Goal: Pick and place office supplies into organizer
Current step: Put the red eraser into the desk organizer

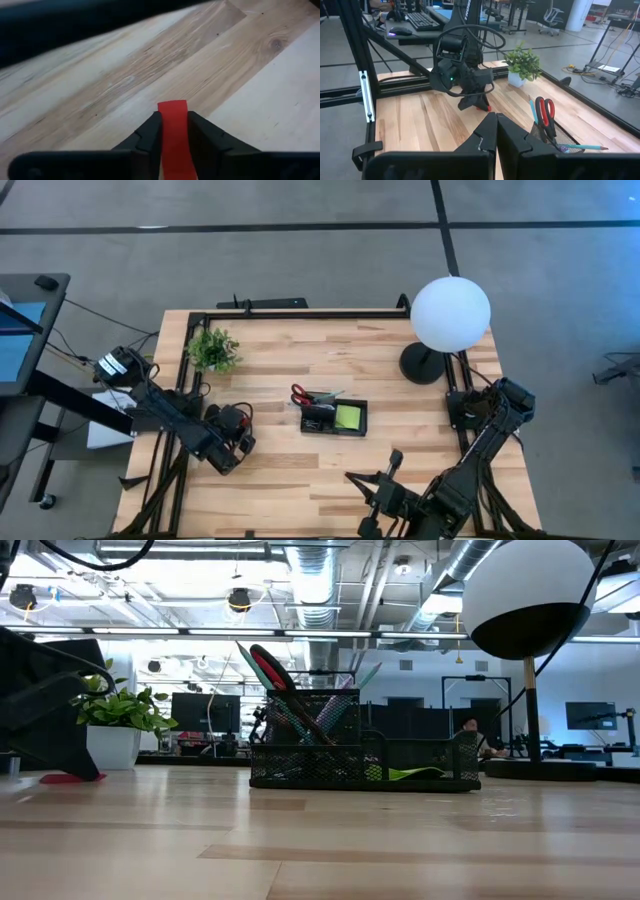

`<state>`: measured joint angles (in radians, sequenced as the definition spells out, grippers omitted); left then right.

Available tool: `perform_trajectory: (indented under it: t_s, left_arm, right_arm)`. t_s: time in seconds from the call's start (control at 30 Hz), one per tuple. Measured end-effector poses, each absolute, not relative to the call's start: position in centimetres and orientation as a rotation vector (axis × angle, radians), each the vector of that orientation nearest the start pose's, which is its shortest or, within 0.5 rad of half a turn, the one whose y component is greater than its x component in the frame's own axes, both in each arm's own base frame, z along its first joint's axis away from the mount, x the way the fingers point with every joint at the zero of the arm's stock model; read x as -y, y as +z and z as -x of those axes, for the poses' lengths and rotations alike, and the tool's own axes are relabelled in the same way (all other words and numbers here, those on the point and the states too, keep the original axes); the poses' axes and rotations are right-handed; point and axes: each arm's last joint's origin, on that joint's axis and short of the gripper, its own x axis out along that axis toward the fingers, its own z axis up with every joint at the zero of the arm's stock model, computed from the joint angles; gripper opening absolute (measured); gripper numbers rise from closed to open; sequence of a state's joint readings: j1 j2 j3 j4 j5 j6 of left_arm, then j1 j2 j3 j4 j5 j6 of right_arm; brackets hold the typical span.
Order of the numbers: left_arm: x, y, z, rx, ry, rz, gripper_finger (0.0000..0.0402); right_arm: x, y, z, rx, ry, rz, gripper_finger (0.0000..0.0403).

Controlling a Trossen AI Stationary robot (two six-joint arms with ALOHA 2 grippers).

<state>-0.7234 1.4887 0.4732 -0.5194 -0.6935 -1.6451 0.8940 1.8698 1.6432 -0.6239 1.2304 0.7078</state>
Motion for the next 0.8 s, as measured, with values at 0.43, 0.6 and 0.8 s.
perform_trajectory:
  t_s: [0.43,0.6,0.8]
  left_arm:
    - [11.7,10.6,-16.4,-0.617,0.678,0.439,0.0059]
    - [12.0,11.0,-17.3,-0.527,0.643,0.433,0.0058]
    - [11.7,12.1,-19.7,-0.424,0.588,0.419,0.0058]
  right_arm:
    - [-29.6,30.1,-27.2,-0.274,-0.43,0.055,0.0]
    - [-29.5,30.1,-27.3,-0.274,-0.432,0.055,0.0]
    - [-29.2,30.1,-27.6,-0.275,-0.442,0.054,0.0]
